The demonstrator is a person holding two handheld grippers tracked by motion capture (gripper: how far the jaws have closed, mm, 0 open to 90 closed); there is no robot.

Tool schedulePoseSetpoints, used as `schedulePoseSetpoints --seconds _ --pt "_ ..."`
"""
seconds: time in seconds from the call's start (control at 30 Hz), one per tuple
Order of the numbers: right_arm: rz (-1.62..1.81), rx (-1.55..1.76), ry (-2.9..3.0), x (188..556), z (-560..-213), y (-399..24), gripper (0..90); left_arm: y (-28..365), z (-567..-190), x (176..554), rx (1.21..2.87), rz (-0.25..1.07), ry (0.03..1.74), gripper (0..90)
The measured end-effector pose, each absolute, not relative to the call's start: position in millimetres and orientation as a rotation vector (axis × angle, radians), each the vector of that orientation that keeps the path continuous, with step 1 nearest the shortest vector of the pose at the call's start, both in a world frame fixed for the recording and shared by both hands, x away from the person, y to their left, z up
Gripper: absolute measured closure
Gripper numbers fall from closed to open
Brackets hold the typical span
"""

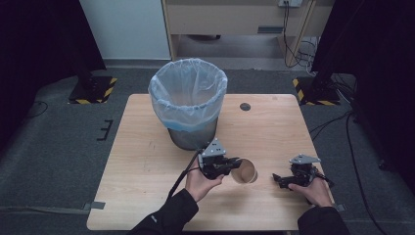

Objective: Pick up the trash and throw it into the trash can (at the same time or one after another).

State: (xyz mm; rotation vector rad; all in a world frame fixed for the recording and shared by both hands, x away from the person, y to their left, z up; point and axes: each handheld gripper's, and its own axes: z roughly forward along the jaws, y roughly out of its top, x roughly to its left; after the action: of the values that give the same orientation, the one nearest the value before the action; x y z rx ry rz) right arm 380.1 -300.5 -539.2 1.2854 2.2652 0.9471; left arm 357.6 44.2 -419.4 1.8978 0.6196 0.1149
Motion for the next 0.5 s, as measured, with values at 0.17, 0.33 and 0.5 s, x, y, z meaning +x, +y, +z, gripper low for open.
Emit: schedulePoseSetpoints --seconds 0.17,0.33,0.5 --pt "0.945 1.282 2.267 380 -539 -301 0.8 61 -398 353 1.842 0.152 0.604 84.2" --pt "0.946 1.282 2.267 380 -539 -301 0.8 80 -378 350 1.787 0.200 0.599 84.2" --pt "0.946 1.283 2.267 380 -539 -301 0.8 97 -362 348 1.754 0.249 0.602 84.2"
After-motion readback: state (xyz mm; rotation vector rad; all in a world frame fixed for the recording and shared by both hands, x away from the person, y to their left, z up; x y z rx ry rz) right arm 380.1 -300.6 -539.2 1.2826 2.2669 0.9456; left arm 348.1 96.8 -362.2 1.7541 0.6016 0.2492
